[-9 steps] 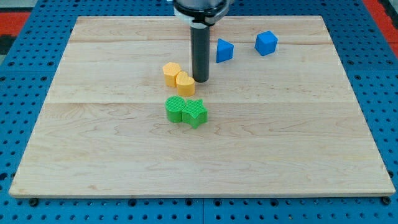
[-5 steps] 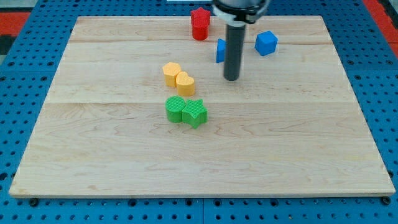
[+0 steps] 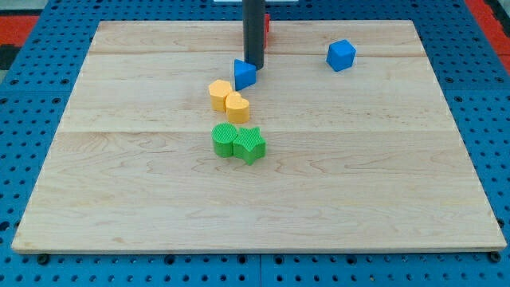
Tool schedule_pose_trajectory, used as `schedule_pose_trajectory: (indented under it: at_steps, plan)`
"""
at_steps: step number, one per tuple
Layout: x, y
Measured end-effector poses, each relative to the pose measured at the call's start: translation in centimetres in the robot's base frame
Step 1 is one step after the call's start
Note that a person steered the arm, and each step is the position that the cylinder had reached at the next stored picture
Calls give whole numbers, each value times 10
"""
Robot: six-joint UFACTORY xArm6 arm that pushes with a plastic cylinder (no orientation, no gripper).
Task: Push the blue triangle to the top left
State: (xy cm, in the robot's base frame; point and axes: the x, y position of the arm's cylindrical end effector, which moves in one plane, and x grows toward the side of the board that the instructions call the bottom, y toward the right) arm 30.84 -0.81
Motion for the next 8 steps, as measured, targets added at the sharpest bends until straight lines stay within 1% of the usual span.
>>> schedule_pose_trajectory:
  at_steps: [1,2,3,4,5,8]
  plan:
    - [1,45]
    - [19,72]
    - [30,30]
    - [15,-12]
    - [14,-57]
    - [16,-108]
